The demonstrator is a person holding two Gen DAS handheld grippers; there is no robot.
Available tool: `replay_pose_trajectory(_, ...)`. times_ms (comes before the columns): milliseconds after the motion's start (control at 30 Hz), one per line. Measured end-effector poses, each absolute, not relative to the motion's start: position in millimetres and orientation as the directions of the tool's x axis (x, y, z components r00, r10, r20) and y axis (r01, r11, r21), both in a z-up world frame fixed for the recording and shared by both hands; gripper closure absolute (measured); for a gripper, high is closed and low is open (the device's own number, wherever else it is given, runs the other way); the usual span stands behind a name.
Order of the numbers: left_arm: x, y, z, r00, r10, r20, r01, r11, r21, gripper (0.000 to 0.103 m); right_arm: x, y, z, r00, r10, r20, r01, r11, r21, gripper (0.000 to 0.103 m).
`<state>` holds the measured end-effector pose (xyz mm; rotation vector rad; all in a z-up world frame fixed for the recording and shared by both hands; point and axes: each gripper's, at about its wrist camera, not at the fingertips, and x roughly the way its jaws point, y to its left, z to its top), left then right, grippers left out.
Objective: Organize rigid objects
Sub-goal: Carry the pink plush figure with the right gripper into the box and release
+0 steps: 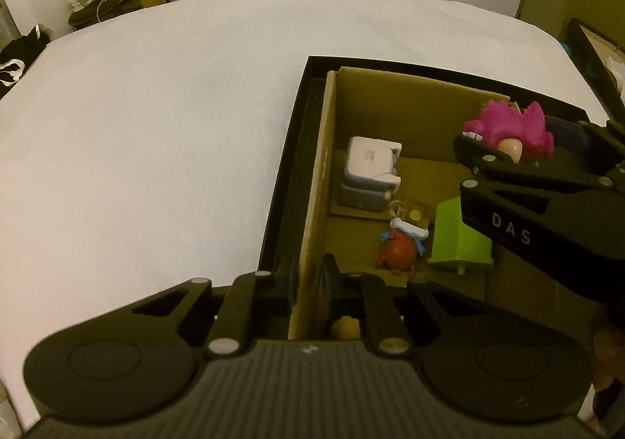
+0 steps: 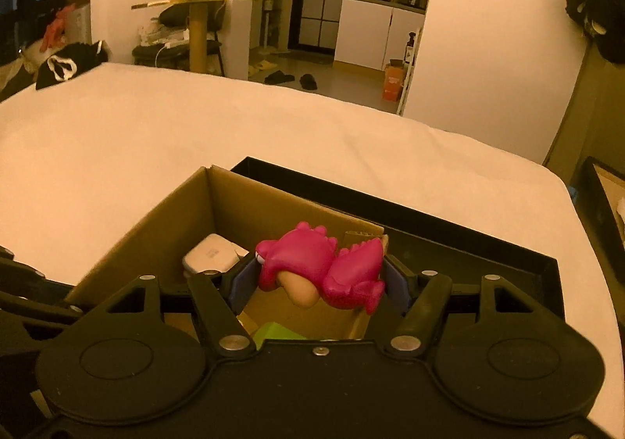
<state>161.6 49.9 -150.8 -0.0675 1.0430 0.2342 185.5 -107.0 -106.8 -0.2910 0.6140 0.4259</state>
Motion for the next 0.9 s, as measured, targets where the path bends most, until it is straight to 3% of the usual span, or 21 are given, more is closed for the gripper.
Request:
replay_pose_trajectory(433,163,51,-149,0.477,0.166,-0.863,-0.238,0.970,0.054,0.092,172,-123,-92,0.749,0.282,-0.600,-0.415,0.905,-0.092,0.021)
replay_pose_trajectory(900,159,35,-128,0.472,0.208,-0.857,-0.232,0.967,0.107,0.085,166,-155,-79,0.711,0.315,-0.628,-0.382,0.924,0.030,0.018)
